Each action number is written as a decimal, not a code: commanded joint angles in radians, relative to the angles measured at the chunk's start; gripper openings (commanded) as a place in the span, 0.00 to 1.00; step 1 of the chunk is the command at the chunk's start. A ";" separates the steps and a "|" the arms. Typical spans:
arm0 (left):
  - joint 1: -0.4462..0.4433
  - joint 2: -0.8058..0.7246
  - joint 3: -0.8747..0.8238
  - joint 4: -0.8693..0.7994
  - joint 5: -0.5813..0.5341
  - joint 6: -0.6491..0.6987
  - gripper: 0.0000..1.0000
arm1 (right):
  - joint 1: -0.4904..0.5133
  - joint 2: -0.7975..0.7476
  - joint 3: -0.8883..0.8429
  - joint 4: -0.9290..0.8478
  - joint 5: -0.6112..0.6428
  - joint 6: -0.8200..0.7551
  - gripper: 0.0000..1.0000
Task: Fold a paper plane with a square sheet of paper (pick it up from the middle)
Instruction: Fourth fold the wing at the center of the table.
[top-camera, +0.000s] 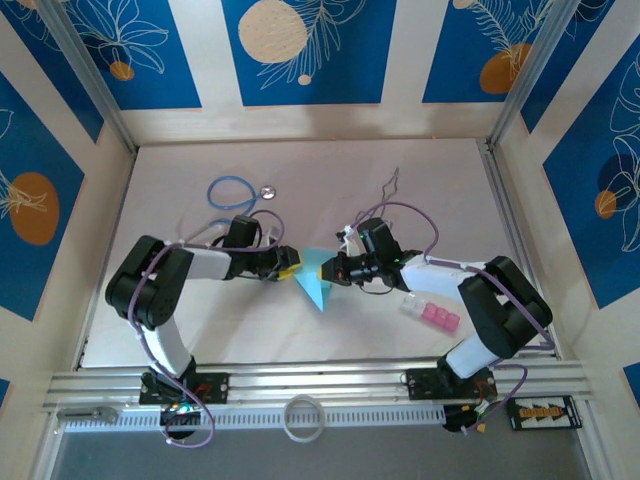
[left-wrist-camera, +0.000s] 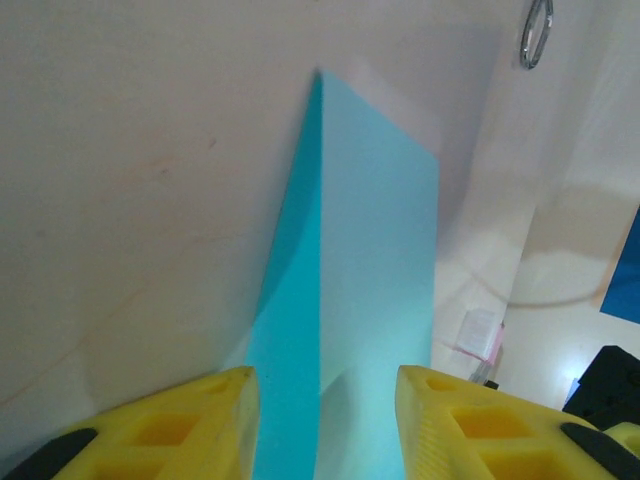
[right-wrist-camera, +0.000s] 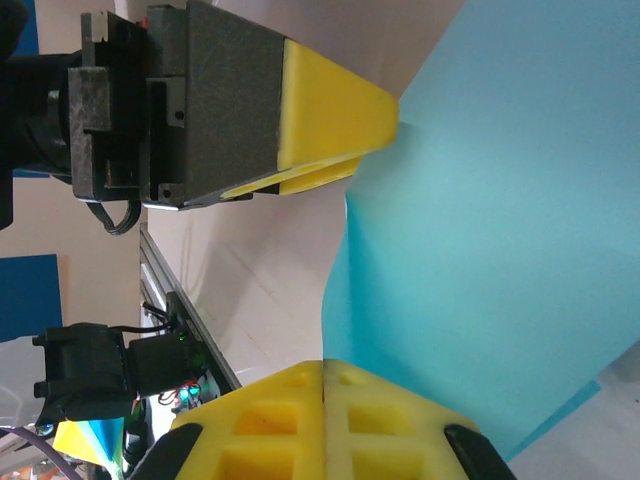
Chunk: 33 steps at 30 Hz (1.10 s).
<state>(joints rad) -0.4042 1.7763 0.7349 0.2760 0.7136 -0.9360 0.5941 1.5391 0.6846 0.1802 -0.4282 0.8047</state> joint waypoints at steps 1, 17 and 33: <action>-0.001 0.016 0.014 0.063 0.043 -0.032 0.38 | -0.005 -0.017 -0.020 0.017 -0.035 -0.007 0.00; -0.001 0.049 -0.019 0.181 0.056 -0.101 0.22 | -0.008 -0.027 -0.034 0.027 -0.038 -0.006 0.00; 0.001 0.019 -0.033 0.189 0.033 -0.078 0.01 | -0.019 -0.048 -0.037 -0.030 -0.009 -0.029 0.00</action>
<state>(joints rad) -0.4042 1.8103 0.7189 0.4351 0.7399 -1.0382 0.5808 1.5188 0.6567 0.1852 -0.4431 0.8001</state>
